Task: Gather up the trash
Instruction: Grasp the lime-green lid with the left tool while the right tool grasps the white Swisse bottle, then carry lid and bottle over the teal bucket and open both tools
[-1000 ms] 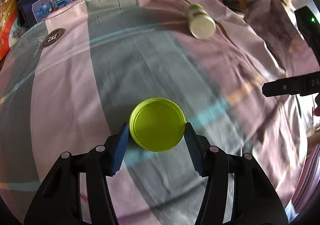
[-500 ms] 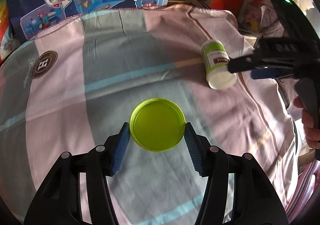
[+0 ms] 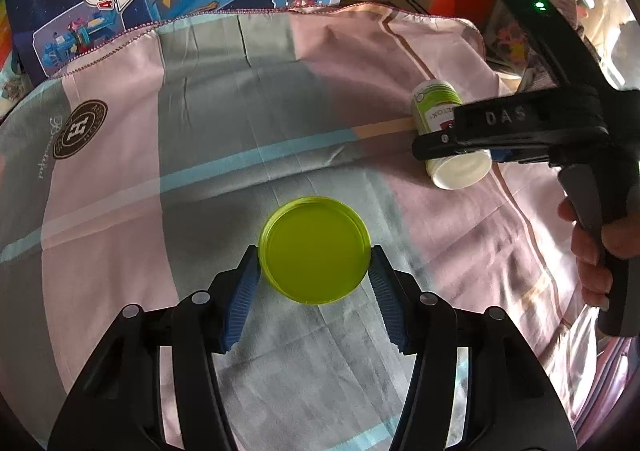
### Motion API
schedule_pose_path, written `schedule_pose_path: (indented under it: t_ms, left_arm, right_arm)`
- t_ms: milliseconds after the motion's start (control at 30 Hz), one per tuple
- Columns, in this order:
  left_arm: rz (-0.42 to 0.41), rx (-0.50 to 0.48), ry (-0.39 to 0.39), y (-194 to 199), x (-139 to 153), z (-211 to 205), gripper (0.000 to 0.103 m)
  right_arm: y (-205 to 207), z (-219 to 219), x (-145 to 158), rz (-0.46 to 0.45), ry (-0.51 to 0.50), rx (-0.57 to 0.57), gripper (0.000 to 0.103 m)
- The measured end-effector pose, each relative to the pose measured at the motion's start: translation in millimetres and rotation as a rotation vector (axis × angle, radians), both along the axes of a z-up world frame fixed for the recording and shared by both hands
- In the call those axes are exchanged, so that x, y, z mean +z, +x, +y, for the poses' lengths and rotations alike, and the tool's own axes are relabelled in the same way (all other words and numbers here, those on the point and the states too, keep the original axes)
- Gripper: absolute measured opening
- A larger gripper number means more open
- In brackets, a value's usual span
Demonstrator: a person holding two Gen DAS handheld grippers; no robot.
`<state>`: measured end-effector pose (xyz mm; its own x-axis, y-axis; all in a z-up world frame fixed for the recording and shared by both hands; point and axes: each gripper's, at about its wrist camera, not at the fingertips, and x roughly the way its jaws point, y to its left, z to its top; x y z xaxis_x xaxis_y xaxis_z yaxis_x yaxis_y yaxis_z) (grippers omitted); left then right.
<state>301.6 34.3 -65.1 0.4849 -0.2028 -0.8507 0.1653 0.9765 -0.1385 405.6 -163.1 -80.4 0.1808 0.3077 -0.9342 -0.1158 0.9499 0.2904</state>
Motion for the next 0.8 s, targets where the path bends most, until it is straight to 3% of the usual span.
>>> schedule_pose_path:
  t_ms: [233,800]
  left_arm:
    - [-0.012,-0.033,-0.005,-14,9,-20,0.056]
    - [-0.056,-0.224,-0.010,-81,35,-143,0.056]
  right_arm:
    - [-41,-24,19,-0.027,0.005,0.020,0.055]
    - [-165,-163,53,-0.079,0.056,-0.141,0.055]
